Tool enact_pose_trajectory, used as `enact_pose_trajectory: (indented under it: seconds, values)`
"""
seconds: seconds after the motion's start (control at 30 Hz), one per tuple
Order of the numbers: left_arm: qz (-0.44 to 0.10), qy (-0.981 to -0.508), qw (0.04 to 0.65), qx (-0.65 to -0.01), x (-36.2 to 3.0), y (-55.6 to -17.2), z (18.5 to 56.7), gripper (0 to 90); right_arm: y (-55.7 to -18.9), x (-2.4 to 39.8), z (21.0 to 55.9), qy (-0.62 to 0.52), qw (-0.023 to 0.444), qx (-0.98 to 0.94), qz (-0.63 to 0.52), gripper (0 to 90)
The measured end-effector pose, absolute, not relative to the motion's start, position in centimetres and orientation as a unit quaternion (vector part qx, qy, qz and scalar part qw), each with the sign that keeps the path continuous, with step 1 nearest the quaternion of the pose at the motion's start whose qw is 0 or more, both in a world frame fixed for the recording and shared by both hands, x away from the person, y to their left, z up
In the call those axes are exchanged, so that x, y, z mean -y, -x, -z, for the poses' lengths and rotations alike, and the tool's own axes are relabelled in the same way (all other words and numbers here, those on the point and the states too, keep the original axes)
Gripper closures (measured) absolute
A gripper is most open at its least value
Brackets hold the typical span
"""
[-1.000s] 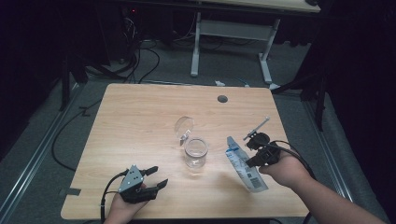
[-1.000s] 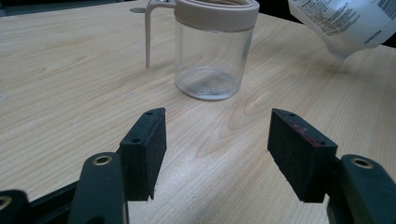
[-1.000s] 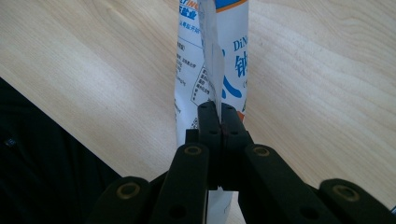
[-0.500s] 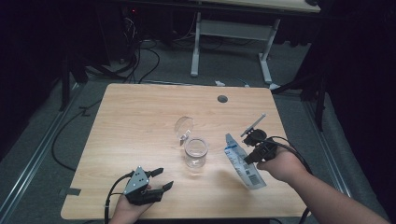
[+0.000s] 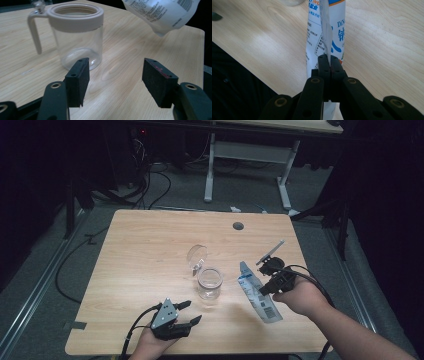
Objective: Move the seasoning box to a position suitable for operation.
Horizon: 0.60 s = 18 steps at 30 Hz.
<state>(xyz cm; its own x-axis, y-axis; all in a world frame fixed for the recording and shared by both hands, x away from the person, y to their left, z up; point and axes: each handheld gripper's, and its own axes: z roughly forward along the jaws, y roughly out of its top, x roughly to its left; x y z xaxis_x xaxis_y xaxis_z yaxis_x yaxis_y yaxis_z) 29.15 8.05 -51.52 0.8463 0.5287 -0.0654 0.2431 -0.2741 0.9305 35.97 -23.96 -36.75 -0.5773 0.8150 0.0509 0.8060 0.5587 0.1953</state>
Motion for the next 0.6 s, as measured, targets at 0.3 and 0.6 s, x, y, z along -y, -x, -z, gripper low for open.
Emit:
enact_pose_trajectory:
  seconds: [0.3, 0.6]
  values:
    - [-0.114, -0.801, 0.546, -0.217, -5.1, -29.1, 51.3, 39.3, -35.8, 22.7, 35.7, -0.450, 0.025, -0.887, -0.104, 90.0]
    - [-0.110, -0.805, 0.550, -0.194, -2.5, -28.9, 51.5, 36.6, -35.6, 21.8, 35.5, -0.444, 0.018, -0.889, -0.105, 90.0]
